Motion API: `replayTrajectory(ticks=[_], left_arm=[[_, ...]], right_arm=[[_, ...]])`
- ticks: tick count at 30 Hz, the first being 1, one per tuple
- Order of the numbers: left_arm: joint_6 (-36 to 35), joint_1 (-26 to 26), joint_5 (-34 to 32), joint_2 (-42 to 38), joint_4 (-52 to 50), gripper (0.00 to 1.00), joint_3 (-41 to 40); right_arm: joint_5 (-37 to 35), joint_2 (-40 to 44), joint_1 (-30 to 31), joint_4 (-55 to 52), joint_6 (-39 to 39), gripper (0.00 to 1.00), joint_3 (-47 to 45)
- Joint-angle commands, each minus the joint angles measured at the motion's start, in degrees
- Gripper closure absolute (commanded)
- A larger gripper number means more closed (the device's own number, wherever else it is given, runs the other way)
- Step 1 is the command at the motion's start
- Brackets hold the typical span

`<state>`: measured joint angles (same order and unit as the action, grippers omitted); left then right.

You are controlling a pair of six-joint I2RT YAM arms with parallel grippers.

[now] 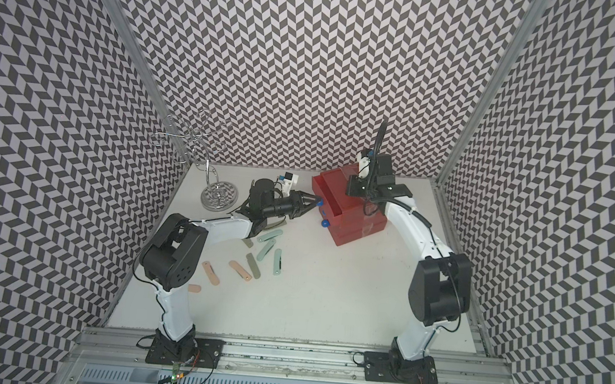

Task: Place the fruit knives into the drawer by color
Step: Open the drawer in the storage box.

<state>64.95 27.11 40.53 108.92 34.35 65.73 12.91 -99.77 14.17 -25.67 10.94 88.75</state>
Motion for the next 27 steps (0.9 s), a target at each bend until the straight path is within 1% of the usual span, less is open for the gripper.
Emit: replayTrajectory(ticks=[1,6,10,12,16,19,23,27], left_arm=[[-2.5,-1.4,0.4,-4.5,0.5,0.73,-3.9],[-4.4,-4.0,0.4,-8.9,-1.1,0.73,-9.7],[-6.2,-4.8,0.2,-11.1,-2.8,0.72,-11.5],[-7.0,-4.8,0.3,-11.4,-3.7,0.65,-11.4],[-7.4,-4.9,0.3,-11.6,-4.0,0.45,-11.5],[-8.4,-5.0,0.1,-12.0,-5.3,0.35,-11.3],[-10.4,-5.1,-0.8,-13.0,-8.0,0.28,-10.7],[-12.5,-5.1,-2.1,-14.5,-11.3,0.26,-10.0]], right_arm=[[-0.6,-2.0,-0.4,-7.0,-0.1,1.00,-3.1],[-0.7,-1.7,-0.5,-7.1,-0.2,1.00,-3.4],[-0.4,-1.5,-0.5,-6.8,-0.1,1.00,-3.5],[-0.3,-1.4,-0.5,-6.8,0.0,1.00,-3.5],[-0.1,-1.1,-0.5,-6.9,0.0,1.00,-3.6],[-0.2,-0.8,-0.5,-7.0,-0.1,1.00,-3.8],[0.1,-0.4,-0.5,-6.7,-0.1,1.00,-4.4],[0.3,-0.1,-0.5,-6.5,-0.1,1.00,-4.7]])
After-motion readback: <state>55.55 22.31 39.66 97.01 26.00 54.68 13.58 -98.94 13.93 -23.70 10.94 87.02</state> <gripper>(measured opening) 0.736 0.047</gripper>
